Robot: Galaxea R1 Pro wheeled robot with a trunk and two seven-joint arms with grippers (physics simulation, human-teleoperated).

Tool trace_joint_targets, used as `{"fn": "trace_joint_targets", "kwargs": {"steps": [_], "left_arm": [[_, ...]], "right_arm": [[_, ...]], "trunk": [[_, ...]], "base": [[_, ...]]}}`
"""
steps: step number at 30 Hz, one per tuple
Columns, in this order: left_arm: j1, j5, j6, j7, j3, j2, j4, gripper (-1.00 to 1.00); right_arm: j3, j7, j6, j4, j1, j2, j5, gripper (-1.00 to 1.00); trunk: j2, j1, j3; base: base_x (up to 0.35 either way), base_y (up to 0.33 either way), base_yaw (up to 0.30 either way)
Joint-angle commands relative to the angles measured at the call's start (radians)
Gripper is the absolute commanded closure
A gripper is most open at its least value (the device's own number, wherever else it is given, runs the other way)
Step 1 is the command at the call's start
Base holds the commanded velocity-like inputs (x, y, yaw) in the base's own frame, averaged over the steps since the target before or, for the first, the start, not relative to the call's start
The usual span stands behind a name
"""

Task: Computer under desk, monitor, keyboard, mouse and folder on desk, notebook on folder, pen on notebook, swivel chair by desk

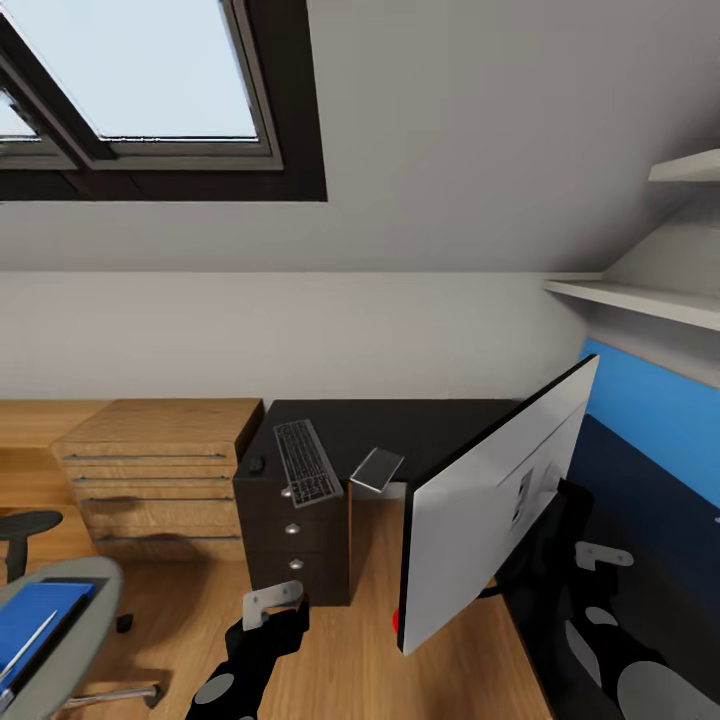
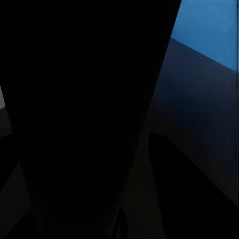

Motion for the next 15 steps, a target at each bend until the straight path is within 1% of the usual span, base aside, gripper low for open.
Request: {"fn": "trace_joint_targets", "kwargs": {"steps": [1,10,15], "left_arm": [[-0.001,0.005,0.003,0.008,-0.002,0.001,-0.002,-1.00],[-0.001,0.006,0.003,0.008,-0.002,0.001,-0.002,-1.00],[-0.001,0.006,0.003,0.008,-0.002,0.001,-0.002,-1.00]], "right_arm": [[-0.003,-0.004,-0.003,0.002,-0.001,0.000,0.006,1.00],[-0.004,-0.004,-0.005,0.002,-0.001,0.000,0.007,1.00],[-0.004,-0.004,-0.027,0.002,-0.001,0.000,0.007,1.00]], "trunk": [[-0.001,0.000,-0.001],[-0.001,0.000,-0.001],[-0.001,0.000,-0.001]], "base": [[-0.334,0.000,0.000],[-0.334,0.000,0.000],[-0.334,0.000,0.000]]}}
